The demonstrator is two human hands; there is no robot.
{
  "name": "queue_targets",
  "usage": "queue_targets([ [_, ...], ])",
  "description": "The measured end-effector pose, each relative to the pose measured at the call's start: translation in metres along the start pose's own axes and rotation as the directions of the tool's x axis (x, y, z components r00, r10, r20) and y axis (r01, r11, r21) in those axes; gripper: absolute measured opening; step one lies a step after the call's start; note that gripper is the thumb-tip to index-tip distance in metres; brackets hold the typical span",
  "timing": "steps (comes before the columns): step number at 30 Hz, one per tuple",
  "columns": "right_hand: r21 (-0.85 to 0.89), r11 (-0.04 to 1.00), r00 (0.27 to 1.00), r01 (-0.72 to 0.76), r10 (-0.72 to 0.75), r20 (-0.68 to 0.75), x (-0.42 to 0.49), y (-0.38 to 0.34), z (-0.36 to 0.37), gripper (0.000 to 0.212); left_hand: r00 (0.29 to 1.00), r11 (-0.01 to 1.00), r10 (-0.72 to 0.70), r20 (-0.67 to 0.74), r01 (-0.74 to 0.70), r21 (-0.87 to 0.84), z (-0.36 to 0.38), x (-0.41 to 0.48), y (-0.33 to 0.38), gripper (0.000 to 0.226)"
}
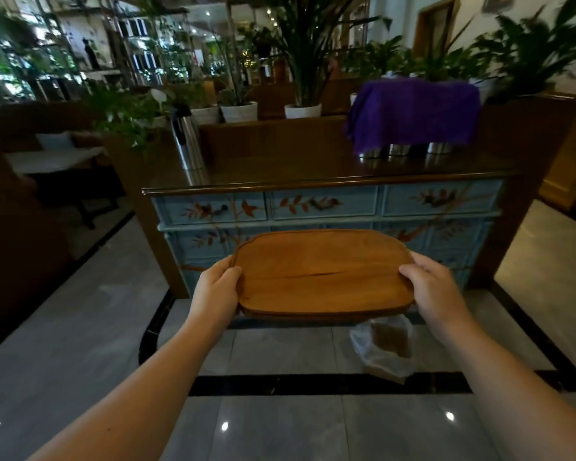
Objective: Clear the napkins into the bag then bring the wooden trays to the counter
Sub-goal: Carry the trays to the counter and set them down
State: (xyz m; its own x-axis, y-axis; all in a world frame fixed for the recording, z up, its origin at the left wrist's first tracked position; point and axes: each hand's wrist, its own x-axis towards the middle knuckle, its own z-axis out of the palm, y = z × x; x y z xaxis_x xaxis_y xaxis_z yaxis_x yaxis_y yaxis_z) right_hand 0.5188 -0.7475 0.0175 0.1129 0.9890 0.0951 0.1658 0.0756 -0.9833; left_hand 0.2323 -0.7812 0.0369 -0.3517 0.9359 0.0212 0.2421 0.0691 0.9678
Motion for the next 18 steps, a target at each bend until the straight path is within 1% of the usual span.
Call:
queue_targets([
  [3,0.033,0.999,0.999,0.026,-0.027,0.029,0.047,0.000,0.031,0.030,1.000,1.000,-0.003,-0.007,0.003,-0.027,-0.006,0.048,-0.007,0.029],
  [6,0.014,0.999,0.998,0.049,-0.050,0.031,0.093,0.000,0.062,0.032,1.000,0.999,-0.006,-0.026,0.004,-0.053,-0.012,0.103,-0.013,0.025],
  [8,0.017,0.998,0.998,0.055,-0.056,0.035,0.129,0.001,0.084,0.028,1.000,0.998,-0.006,-0.021,0.004,-0.062,-0.016,0.146,-0.013,0.024],
  [11,0.016,0.999,0.998,0.042,-0.043,0.043,0.172,0.001,0.113,0.026,1.000,0.996,-0.020,-0.008,0.019,-0.085,-0.022,0.202,-0.012,0.024],
  [15,0.034,0.999,1.000,0.010,-0.010,0.009,0.223,-0.004,0.151,0.038,0.999,0.998,-0.029,0.036,0.031,-0.046,-0.029,0.276,-0.012,0.020],
  [18,0.035,0.999,1.000,-0.004,0.004,-0.002,0.254,-0.006,0.169,0.033,0.998,0.999,-0.037,0.049,0.039,-0.037,-0.029,0.315,-0.015,0.020],
])
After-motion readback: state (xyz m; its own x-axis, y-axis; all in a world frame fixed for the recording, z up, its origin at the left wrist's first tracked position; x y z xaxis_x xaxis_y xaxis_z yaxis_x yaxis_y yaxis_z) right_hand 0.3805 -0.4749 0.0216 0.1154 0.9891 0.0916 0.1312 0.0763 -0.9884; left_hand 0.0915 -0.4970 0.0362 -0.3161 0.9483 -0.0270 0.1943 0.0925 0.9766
